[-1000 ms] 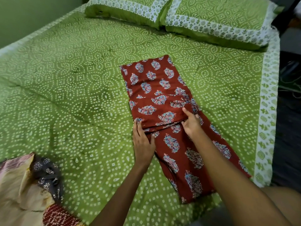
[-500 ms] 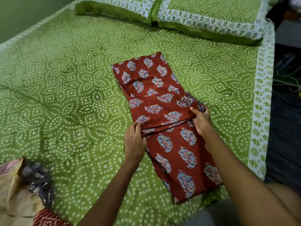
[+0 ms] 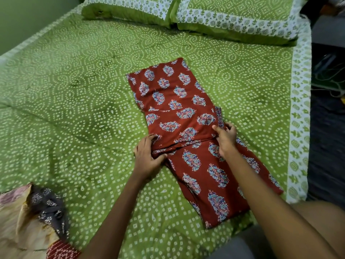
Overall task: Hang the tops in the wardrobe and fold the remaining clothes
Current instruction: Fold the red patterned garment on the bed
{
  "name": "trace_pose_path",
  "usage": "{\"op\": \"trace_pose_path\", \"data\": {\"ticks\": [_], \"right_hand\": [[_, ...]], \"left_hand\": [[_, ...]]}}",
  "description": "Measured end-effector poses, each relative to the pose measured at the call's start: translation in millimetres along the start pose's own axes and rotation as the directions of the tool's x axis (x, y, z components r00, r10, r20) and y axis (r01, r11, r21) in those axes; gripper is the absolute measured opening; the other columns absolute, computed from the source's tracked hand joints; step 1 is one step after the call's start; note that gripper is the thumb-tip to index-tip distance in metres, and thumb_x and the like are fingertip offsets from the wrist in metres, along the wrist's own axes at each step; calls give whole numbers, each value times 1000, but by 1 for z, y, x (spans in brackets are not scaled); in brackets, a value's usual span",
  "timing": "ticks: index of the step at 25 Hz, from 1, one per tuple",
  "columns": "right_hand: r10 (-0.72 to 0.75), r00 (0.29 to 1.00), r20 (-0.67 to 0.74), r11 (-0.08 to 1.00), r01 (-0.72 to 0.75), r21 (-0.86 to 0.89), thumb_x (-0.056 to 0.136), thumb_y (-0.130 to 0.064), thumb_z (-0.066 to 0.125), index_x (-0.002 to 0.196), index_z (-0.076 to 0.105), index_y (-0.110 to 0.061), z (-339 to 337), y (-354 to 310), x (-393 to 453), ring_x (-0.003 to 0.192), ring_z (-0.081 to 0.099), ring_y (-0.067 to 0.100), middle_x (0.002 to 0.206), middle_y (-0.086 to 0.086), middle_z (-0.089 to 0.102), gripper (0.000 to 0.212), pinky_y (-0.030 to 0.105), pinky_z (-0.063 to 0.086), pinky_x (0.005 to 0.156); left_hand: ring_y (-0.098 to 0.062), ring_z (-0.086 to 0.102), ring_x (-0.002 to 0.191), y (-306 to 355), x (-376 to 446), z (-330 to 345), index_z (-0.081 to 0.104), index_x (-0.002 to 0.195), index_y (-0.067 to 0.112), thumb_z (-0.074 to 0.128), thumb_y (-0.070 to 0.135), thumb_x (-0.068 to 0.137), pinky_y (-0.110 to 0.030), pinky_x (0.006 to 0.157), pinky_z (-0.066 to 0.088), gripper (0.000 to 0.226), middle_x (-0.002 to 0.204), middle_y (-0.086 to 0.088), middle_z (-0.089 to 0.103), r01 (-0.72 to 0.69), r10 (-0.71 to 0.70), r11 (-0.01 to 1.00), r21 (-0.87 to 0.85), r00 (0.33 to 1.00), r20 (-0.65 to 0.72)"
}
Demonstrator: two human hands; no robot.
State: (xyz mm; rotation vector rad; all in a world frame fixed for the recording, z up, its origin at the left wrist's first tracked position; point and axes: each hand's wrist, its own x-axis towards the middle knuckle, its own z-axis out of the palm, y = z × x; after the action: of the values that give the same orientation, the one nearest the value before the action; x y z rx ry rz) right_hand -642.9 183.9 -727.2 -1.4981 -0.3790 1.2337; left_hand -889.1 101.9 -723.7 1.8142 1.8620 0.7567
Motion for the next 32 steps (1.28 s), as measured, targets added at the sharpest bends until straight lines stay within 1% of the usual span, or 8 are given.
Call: {"op": "trace_pose_path", "data": {"ticks": [6,10,14,20,23,25,28,32], "right_hand": [[75,997,31,996,-73,-59,82,-3,68,126,49,-7,-3,-5,17,82,59,11,119,9,60,47,33,53,74],[80,988,129,965,-44,-258,87,-7,64,138,40,-11,-2,-12,23,97,57,17,122,5,57,57,33,52,77],[-21,968,252,885,136,-445,85,9,55,139,41,-12,5,-26,34,101,56,18,121,5,57,59,35,51,88],[-123,989,80,851,146,-504,74,-4,76,120,53,-4,-6,-38,44,111,55,22,125,11,57,52,24,43,85],[-359,933,36,577,252,-777,84,-13,66,123,47,-4,9,-43,28,113,52,28,125,15,55,44,31,41,88],[-597,762,250,337,521,-784,89,-7,53,127,46,-2,40,-30,6,117,48,30,126,16,53,38,36,39,96],[-251,615,748,284,785,-550,99,-13,39,143,33,-6,73,15,-21,139,27,24,148,11,36,46,39,17,117],[-161,647,745,-198,719,-666,100,-47,21,151,3,-27,50,34,22,145,-8,13,159,-8,-1,57,36,-10,116]], "left_hand": [[-27,33,135,-12,120,-21,28,146,10,30,72,72,-54,112,21,96,147,-12,36,122,-124,992,27,987,98],[-29,37,127,-24,153,-19,49,128,11,43,52,93,-52,111,16,55,132,-13,51,79,-123,935,347,987,106],[-28,44,117,-40,143,-14,56,105,10,47,45,94,-51,109,15,38,115,-15,59,78,-99,933,351,994,45],[-30,39,123,-27,137,-17,47,119,8,45,33,95,-51,108,18,35,128,-15,49,162,-193,872,462,981,20],[-24,35,129,23,123,1,39,133,7,42,17,92,-41,113,18,43,136,-11,41,-25,36,868,496,999,-12],[-20,26,138,48,104,25,34,141,8,39,18,95,-36,117,9,47,146,-9,34,-168,153,898,407,986,70],[-20,3,146,35,80,52,13,150,11,17,40,95,-41,118,-2,62,158,-5,7,-92,17,871,483,987,158],[-22,-3,146,12,67,54,8,151,26,0,75,69,-47,114,-8,96,159,-3,1,11,-70,843,537,994,90]]}}
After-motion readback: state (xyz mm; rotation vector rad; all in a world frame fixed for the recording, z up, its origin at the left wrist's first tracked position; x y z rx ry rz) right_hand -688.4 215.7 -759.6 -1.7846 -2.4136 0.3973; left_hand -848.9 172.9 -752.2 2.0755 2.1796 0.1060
